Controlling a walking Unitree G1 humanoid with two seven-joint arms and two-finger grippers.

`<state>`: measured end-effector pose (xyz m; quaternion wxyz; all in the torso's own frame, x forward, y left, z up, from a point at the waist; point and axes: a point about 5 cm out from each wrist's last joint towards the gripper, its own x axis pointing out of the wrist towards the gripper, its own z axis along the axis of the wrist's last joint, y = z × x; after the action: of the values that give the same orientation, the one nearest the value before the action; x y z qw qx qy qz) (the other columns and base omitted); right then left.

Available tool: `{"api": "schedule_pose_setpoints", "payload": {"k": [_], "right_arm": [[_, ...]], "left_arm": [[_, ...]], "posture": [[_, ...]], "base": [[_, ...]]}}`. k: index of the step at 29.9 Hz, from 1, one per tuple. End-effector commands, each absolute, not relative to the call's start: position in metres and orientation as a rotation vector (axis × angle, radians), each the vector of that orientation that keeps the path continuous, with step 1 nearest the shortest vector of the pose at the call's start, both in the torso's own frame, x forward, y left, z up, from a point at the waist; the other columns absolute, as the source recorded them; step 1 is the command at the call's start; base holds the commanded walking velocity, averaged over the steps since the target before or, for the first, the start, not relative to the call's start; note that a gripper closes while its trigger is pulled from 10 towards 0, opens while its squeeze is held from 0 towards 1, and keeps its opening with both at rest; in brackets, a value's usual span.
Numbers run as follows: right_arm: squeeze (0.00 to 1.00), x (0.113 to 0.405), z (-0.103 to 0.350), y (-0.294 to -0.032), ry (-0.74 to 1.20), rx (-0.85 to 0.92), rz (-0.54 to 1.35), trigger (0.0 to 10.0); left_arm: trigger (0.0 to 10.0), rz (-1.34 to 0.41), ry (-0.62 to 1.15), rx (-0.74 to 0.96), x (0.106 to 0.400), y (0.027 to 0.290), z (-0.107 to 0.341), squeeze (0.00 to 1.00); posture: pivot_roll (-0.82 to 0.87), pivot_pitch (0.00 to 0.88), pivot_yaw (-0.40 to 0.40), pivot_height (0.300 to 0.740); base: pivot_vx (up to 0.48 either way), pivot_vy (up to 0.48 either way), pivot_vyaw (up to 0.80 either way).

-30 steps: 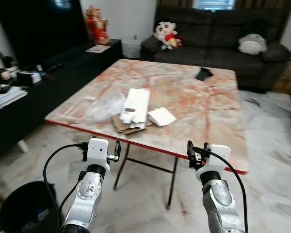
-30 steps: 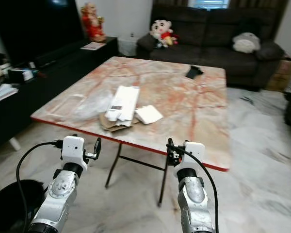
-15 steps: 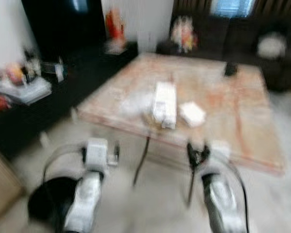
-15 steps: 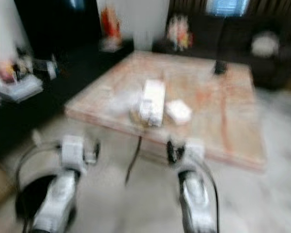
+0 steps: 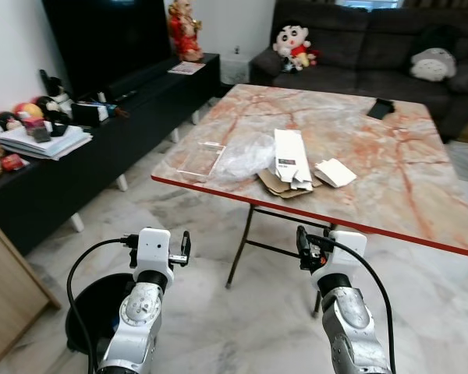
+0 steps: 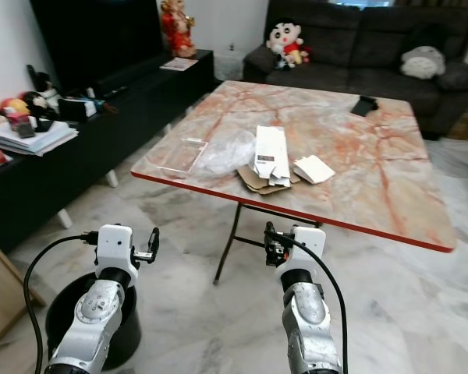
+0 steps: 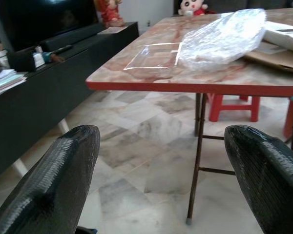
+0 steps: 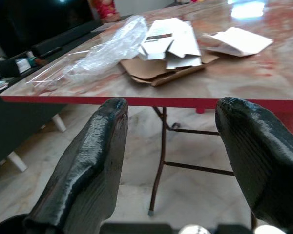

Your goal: Picking trash to rubbish bin

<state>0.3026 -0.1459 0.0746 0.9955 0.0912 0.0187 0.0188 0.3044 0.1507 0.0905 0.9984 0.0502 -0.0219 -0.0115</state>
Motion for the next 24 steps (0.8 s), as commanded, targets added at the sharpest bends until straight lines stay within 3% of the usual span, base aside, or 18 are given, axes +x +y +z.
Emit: {"api": "schedule_pose_setpoints", "payload": {"k": [1, 5, 24], "right_arm": [[0.00, 0.306, 0.082, -0.146, 0.014, 0.185, 0.036, 10.0], [0.00, 0.311, 0.092, -0.144, -0.019, 0.183, 0.043, 10.0], [0.00, 0.316, 0.105, -0.140, -0.049, 0.185, 0.060, 10.0]], "left_arm": [[10.0, -0.023, -0.080, 0.089, 0.308, 0.149, 0.101, 0.00], [10.0, -0.035, -0.122, 0.126, 0.313, 0.144, 0.113, 0.00], [10.0, -0.034, -0.135, 0.154, 0.313, 0.143, 0.118, 0.00]], "posture": [[0.14, 0.019, -0.021, 0.740], [0.14, 0.018, -0.026, 0.740], [0.15, 0.018, -0.028, 0.740]], "base": [[0.000, 0.000, 0.00], [0.175, 0.000, 0.00], [0.476, 0.000, 0.00]]}}
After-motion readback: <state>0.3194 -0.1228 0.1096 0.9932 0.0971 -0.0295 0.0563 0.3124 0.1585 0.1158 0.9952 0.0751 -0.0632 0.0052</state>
